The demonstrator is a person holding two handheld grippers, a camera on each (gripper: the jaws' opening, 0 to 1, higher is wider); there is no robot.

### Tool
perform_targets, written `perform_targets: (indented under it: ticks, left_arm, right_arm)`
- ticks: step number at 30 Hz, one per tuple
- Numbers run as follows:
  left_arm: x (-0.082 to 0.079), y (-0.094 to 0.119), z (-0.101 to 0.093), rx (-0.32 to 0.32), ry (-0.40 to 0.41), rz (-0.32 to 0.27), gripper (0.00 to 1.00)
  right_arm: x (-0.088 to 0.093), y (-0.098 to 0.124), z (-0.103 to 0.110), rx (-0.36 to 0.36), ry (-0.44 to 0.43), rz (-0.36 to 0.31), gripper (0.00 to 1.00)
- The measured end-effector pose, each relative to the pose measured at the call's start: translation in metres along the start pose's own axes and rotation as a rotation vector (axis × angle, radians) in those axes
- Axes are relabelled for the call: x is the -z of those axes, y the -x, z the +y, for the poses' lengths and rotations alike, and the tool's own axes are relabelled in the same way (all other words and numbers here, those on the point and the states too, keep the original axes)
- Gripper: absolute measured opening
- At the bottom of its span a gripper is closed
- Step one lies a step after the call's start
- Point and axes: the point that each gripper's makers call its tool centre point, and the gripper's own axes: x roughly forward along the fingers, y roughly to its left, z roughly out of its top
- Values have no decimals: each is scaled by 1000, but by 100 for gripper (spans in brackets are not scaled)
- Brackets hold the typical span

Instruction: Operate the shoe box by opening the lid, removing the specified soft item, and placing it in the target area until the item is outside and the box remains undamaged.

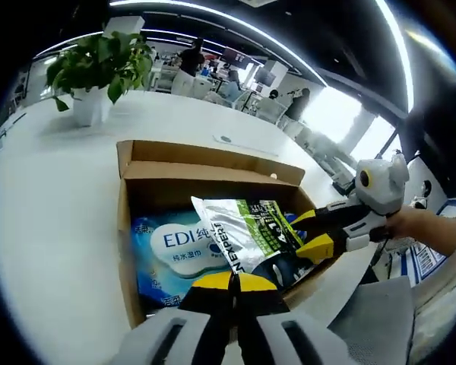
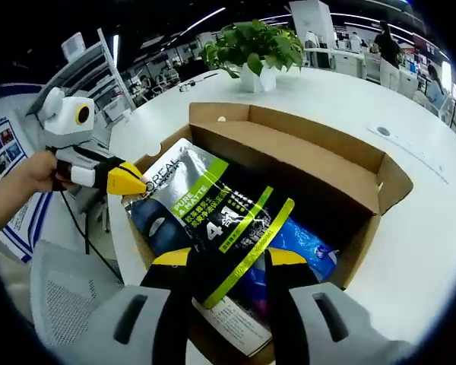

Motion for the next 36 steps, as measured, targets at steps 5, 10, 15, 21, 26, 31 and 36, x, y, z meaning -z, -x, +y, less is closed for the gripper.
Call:
perform_targets:
  ticks: [5,10,15,21,26,31,36]
  left_arm:
    - [0,1,0,0,-24,-5,0]
    - [0,1,2,0,-11,-6,0]
    - [1,1,3,-6,-8,-5,0]
    - [1,1,3,-11,-10,-3,0]
    - [0,0,2,-19,-2,-5,0]
    - [-1,1,3,-28,1,1,0]
    - [-2,1,-1,-28,3,4,0]
  right_arm:
    - [2,-4,-1,-8,-33,11,32]
    - [2,-5,0,0,-32,8,29]
    - [2,-2,1,13,-27,-1,23]
    - [0,2,4,14,-17,-32,7]
    - [1,4,7,14,16,-43,6]
    - [-8,12,6,18,-20,-95,4]
    - [-16,22,7,26,-28,-134,2]
